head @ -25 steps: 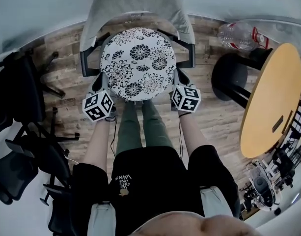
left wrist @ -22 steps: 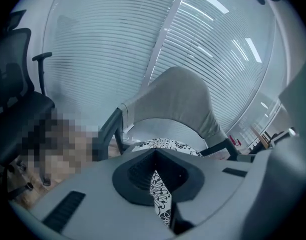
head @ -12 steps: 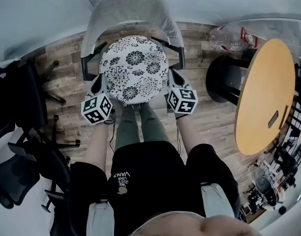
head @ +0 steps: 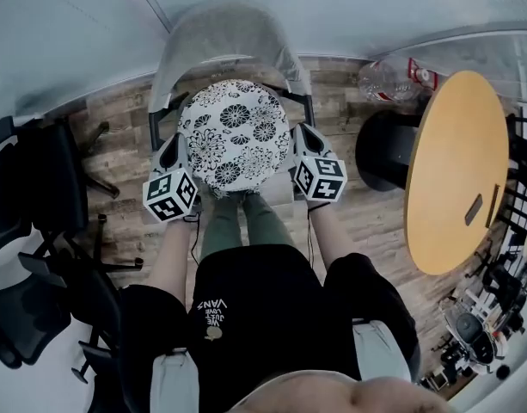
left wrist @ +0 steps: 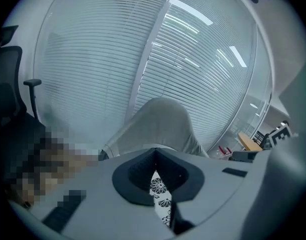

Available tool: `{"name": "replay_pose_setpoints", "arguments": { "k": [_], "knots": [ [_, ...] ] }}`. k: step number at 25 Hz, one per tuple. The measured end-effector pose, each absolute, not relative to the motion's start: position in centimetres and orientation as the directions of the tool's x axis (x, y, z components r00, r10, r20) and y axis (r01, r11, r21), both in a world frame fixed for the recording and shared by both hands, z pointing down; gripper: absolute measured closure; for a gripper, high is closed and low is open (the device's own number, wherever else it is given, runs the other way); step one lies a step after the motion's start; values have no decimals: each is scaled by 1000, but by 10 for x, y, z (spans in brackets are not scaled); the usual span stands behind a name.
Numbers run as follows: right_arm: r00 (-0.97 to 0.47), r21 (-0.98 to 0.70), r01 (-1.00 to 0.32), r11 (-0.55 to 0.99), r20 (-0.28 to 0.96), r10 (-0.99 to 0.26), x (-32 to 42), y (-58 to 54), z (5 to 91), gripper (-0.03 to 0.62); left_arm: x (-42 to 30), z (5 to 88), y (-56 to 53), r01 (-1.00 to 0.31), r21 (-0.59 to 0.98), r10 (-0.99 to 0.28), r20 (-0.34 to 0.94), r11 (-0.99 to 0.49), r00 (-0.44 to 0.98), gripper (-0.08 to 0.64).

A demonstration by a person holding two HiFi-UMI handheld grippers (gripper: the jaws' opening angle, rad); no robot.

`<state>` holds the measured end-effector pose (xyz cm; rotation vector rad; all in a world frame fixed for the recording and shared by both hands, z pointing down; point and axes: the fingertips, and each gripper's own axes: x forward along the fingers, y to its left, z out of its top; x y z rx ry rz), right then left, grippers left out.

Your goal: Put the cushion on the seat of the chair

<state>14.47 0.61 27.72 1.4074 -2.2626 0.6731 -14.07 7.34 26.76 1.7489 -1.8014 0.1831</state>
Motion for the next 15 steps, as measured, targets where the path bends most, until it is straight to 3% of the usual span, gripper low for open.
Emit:
{"name": "replay_pose_setpoints", "arguments": {
  "k": [15],
  "knots": [
    [-466, -157, -880, 449, 477, -746, 147, 19, 203, 575, -127, 188, 84, -951, 301, -905, 421, 71, 66, 549]
  ]
}}
